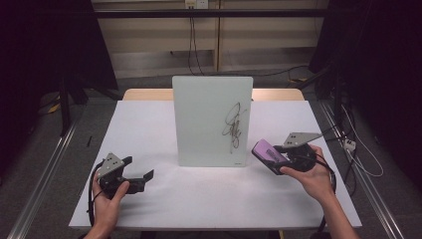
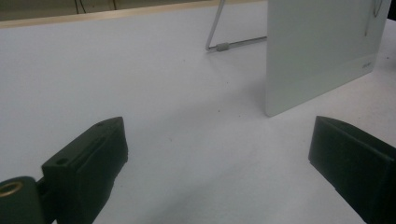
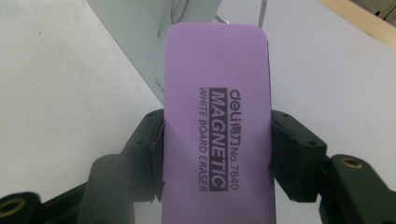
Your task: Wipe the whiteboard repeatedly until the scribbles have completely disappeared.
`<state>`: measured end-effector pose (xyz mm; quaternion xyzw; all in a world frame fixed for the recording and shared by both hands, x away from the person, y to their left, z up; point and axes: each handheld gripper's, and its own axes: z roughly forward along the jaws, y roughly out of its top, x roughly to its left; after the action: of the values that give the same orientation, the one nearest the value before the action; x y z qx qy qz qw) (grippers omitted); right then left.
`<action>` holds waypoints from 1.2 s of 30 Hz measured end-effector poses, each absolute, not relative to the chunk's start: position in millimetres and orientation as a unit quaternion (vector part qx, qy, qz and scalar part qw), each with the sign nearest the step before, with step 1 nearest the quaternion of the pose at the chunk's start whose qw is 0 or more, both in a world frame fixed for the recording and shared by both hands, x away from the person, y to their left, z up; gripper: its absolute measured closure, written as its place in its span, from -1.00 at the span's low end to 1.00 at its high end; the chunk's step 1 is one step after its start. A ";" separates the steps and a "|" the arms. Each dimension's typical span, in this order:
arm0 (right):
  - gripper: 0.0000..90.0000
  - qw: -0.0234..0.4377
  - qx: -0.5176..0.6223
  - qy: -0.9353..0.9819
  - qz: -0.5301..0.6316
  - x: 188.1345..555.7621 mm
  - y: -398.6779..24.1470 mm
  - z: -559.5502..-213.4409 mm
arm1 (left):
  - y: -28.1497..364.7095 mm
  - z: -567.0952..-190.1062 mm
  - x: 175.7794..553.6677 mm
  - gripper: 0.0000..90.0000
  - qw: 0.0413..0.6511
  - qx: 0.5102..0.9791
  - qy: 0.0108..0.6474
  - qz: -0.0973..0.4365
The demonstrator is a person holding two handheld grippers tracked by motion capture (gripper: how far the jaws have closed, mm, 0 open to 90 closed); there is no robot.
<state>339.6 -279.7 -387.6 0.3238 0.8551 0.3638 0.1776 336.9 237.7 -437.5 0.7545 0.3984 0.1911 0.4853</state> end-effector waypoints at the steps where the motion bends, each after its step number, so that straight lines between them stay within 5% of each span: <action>1: -0.07 0.183 0.324 0.854 0.365 339.4 -279.3 -387.0 | 237.7 -437.3 336.7 -0.90 0.486 0.755 0.397 0.191; 36: -0.07 0.256 0.266 0.829 0.420 328.9 -249.0 -345.0 | 230.9 -436.6 337.1 -0.90 0.475 0.766 0.386 0.194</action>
<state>328.9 -249.0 -345.0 0.2662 0.8289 0.4202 0.2561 337.1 230.9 -436.6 0.7664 0.3859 0.1942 0.4754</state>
